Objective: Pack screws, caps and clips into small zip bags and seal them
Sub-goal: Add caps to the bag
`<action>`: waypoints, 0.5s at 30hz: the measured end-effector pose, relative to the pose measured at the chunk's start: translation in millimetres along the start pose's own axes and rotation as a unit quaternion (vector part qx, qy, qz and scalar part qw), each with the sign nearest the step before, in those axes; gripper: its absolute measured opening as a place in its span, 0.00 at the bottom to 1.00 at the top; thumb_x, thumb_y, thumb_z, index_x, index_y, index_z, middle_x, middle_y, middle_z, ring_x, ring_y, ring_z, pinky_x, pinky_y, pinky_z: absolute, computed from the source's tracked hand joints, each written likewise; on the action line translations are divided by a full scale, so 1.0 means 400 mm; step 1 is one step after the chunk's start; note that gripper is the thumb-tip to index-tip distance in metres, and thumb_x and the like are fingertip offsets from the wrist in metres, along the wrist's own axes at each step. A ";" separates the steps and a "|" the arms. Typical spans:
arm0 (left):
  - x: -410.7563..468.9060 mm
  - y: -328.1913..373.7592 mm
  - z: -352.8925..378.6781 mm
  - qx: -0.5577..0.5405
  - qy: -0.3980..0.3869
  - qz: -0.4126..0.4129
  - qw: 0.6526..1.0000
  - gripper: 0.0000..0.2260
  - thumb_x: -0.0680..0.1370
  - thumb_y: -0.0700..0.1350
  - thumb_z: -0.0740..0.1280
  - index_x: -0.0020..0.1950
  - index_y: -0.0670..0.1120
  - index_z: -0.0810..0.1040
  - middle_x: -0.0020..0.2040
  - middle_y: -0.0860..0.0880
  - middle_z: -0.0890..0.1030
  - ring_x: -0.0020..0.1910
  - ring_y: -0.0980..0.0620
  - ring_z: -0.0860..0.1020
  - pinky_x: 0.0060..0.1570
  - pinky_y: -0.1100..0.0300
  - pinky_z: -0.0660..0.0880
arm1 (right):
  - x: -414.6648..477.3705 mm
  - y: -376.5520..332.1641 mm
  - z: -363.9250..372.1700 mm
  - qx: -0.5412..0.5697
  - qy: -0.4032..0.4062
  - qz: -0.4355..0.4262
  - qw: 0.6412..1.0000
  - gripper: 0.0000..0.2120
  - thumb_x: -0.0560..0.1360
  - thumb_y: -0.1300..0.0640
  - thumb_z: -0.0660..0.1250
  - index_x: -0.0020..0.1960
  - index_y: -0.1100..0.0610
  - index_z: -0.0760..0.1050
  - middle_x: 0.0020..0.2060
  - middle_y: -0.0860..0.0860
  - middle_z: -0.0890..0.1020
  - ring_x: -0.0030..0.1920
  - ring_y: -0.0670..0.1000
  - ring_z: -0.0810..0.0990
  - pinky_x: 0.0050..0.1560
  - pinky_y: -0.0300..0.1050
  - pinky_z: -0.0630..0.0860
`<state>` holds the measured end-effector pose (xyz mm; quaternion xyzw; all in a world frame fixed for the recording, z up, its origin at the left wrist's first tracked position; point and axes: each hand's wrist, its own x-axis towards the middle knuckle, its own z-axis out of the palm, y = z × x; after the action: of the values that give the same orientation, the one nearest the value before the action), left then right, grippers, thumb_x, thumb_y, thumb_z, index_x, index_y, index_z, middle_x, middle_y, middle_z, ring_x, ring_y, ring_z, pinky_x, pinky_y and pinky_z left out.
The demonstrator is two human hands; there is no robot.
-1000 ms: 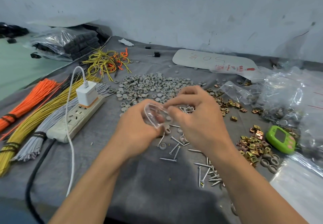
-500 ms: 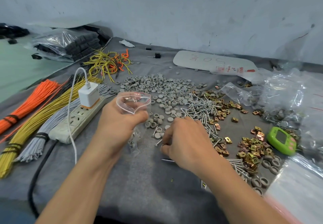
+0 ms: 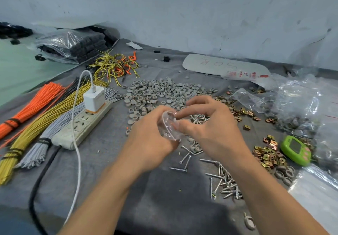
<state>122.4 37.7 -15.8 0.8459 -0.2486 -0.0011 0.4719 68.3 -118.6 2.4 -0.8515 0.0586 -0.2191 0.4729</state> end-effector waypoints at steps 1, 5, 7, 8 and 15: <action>0.001 0.003 0.004 0.015 -0.007 0.001 1.000 0.22 0.66 0.43 0.78 0.54 0.61 0.78 0.44 0.63 0.82 0.42 0.63 0.79 0.36 0.69 0.70 | -0.001 0.002 0.009 -0.011 -0.019 0.004 1.000 0.07 0.67 0.55 0.81 0.40 0.43 0.88 0.57 0.38 0.80 0.61 0.40 0.77 0.63 0.40 0.70; 0.001 0.004 0.012 0.034 -0.009 0.011 0.999 0.21 0.66 0.42 0.78 0.53 0.61 0.78 0.43 0.61 0.83 0.42 0.62 0.79 0.36 0.69 0.69 | 0.005 0.015 0.033 -0.021 -0.045 0.028 0.998 0.09 0.69 0.57 0.79 0.42 0.42 0.87 0.67 0.39 0.76 0.67 0.38 0.73 0.64 0.31 0.64; 0.002 0.001 0.008 0.015 -0.003 0.003 1.000 0.20 0.67 0.44 0.81 0.52 0.60 0.79 0.42 0.64 0.82 0.41 0.64 0.79 0.35 0.72 0.69 | 0.013 0.026 0.024 0.048 -0.008 0.057 0.997 0.06 0.70 0.56 0.80 0.41 0.44 0.88 0.65 0.39 0.79 0.64 0.36 0.76 0.60 0.30 0.71; 0.003 -0.001 0.005 0.007 0.000 0.001 1.000 0.20 0.67 0.44 0.81 0.52 0.60 0.80 0.42 0.65 0.82 0.41 0.65 0.79 0.36 0.73 0.69 | 0.016 0.031 0.015 0.087 0.005 0.068 0.994 0.05 0.70 0.55 0.80 0.40 0.45 0.88 0.63 0.39 0.80 0.62 0.35 0.77 0.54 0.28 0.73; 0.004 -0.011 -0.011 -0.028 0.010 -0.006 1.000 0.19 0.68 0.40 0.80 0.52 0.59 0.81 0.42 0.65 0.84 0.42 0.66 0.81 0.39 0.77 0.70 | 0.023 0.057 -0.037 0.149 0.039 0.095 0.983 0.06 0.74 0.55 0.77 0.40 0.46 0.88 0.50 0.37 0.86 0.53 0.33 0.82 0.57 0.38 0.73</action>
<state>126.6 42.5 -16.4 0.8340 -0.2387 -0.0027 0.4974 72.8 -145.5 -6.7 -0.7527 0.1246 -0.2126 0.6105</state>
